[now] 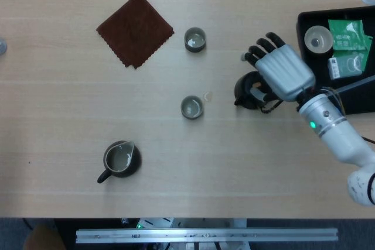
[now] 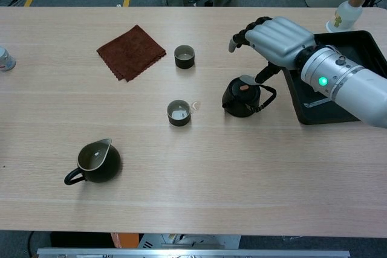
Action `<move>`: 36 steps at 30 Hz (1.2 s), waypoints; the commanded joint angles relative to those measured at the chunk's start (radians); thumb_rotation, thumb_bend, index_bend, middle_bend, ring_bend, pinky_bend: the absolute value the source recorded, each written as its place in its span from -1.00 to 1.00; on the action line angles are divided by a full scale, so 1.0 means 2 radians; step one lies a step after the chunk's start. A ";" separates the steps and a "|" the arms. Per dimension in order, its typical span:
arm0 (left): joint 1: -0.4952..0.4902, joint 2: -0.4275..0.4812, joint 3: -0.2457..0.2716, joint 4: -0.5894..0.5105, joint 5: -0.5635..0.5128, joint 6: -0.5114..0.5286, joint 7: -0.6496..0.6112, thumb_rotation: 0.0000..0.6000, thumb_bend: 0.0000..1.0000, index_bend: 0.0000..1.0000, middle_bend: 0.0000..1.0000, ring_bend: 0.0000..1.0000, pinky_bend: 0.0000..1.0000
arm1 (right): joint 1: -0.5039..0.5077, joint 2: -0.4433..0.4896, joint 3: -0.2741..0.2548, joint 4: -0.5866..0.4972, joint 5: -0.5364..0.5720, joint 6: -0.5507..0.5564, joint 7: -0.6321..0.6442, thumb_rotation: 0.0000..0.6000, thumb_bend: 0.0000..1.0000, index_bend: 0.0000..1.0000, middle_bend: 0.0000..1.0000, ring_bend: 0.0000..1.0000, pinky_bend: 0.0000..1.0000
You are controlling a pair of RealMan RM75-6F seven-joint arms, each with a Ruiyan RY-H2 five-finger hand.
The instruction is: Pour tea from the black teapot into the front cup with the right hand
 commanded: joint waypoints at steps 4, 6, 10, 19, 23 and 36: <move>-0.009 0.000 -0.003 0.001 0.004 -0.007 -0.001 1.00 -0.22 -0.56 -0.54 -0.65 -0.70 | -0.065 0.063 -0.013 -0.066 -0.036 0.093 0.023 0.66 -0.40 -0.47 -0.22 -0.51 -0.72; -0.012 -0.001 -0.003 0.002 0.006 -0.009 0.000 1.00 -0.22 -0.56 -0.54 -0.65 -0.70 | -0.091 0.082 -0.022 -0.084 -0.049 0.126 0.027 0.66 -0.40 -0.45 -0.18 -0.48 -0.72; -0.019 -0.005 -0.005 0.005 0.015 -0.012 0.005 1.00 -0.22 -0.56 -0.54 -0.65 -0.70 | -0.133 0.114 -0.042 -0.110 -0.062 0.172 0.025 0.68 -0.40 -0.42 -0.15 -0.46 -0.72; -0.035 -0.015 -0.011 0.006 0.023 -0.019 0.026 1.00 -0.22 -0.56 -0.54 -0.64 -0.72 | -0.229 0.153 -0.078 -0.131 -0.096 0.272 0.019 0.68 -0.40 -0.42 -0.15 -0.46 -0.72; -0.039 -0.022 -0.014 0.007 0.024 -0.018 0.038 1.00 -0.22 -0.56 -0.54 -0.65 -0.73 | -0.271 0.154 -0.090 -0.124 -0.116 0.309 0.030 0.68 -0.40 -0.42 -0.15 -0.46 -0.72; -0.038 -0.023 -0.009 -0.008 0.031 -0.011 0.063 1.00 -0.22 -0.56 -0.54 -0.65 -0.73 | -0.353 0.167 -0.090 -0.097 -0.162 0.362 0.088 0.68 -0.40 -0.42 -0.15 -0.46 -0.72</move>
